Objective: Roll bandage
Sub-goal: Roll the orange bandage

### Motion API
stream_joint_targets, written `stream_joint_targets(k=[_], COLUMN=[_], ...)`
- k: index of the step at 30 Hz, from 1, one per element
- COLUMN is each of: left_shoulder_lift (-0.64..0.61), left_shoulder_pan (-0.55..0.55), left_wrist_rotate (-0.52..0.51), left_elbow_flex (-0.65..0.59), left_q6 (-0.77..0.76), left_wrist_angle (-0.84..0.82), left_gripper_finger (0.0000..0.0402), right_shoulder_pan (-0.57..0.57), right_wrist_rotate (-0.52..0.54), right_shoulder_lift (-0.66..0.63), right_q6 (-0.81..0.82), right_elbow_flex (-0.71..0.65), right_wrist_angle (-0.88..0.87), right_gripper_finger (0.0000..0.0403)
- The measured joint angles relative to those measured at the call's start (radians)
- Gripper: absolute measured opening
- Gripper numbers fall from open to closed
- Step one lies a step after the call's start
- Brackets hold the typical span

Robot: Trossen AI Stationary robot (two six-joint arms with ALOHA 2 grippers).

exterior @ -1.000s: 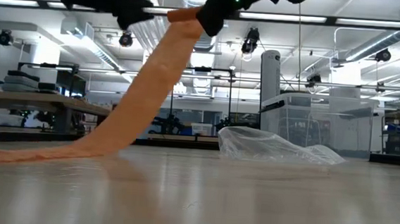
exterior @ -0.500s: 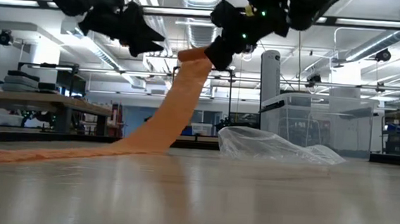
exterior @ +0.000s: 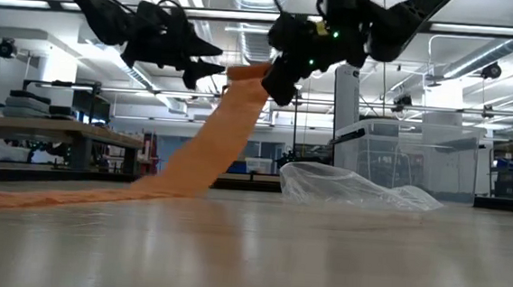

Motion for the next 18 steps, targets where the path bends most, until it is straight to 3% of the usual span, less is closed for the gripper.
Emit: stream_joint_targets(k=[4, 11, 18], left_shoulder_lift=[0.02, 0.039, 0.032], left_shoulder_pan=[0.017, 0.024, 0.024], left_wrist_rotate=[0.017, 0.173, 0.184], left_elbow_flex=[0.029, 0.05, 0.05], left_q6=[0.002, -0.032, 0.009], left_wrist_angle=[0.004, -0.002, -0.001], left_gripper_finger=[0.0256, 0.0296, 0.0321], right_shoulder_pan=[0.001, 0.007, 0.009], right_wrist_rotate=[-0.009, -0.055, -0.068], right_shoulder_lift=[0.019, 0.017, 0.02], right_q6=[0.019, -0.027, -0.046], right_elbow_flex=[0.018, 0.026, 0.061], right_wrist_angle=[0.004, 0.037, 0.056], right_gripper_finger=[0.0013, 0.0013, 0.0013])
